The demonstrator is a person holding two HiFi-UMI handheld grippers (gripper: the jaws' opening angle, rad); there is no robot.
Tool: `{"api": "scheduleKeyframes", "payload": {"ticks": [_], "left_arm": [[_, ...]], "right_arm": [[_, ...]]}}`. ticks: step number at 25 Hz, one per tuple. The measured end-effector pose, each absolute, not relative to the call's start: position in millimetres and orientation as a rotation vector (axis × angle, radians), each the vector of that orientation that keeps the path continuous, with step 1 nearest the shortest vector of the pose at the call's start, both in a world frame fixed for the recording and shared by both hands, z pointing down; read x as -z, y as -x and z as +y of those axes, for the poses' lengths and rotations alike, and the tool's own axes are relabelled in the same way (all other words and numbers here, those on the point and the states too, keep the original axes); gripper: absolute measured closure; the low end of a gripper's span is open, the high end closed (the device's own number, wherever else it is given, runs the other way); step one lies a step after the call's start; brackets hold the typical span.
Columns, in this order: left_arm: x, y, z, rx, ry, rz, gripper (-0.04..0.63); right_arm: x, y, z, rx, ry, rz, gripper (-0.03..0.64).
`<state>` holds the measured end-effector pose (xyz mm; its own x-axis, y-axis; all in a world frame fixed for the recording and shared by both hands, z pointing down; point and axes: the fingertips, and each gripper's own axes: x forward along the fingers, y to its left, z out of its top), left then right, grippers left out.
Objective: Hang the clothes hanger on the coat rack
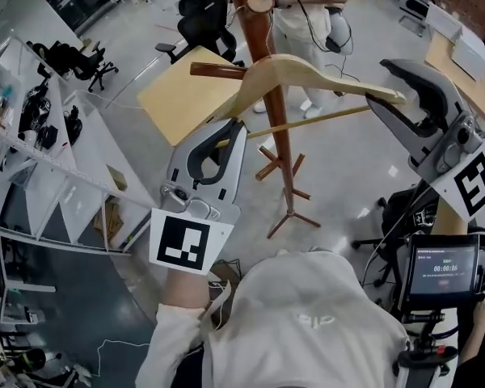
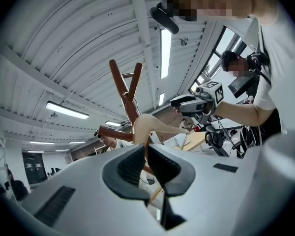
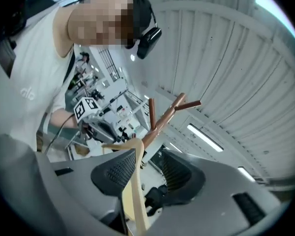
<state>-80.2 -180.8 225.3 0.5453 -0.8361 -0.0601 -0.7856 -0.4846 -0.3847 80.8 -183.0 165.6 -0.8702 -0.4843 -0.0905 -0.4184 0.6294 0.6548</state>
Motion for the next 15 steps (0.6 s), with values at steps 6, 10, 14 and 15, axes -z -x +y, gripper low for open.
{"api": "scheduleKeyframes", "payload": {"ticks": [6, 10, 14, 15], "left_arm": [[-214, 84, -162, 0.128, 2.417, 1.328, 0.586], [-212, 86, -142, 0.076, 2.445, 1.323, 0.586], [-222, 91, -129, -0.001, 2.487, 1.328, 0.586], [-229, 93, -129, 0.000, 2.497, 1.341, 0.586]], "right_arm": [[-141, -42, -117, 0.873, -0.252, -3.218, 0.472], [-144, -11, -82, 0.676, 0.060, -3.403, 0.474], [-164, 15, -92, 0.252, 0.212, -3.583, 0.500], [-170, 23, -98, 0.127, 0.245, -3.612, 0.556]]}}
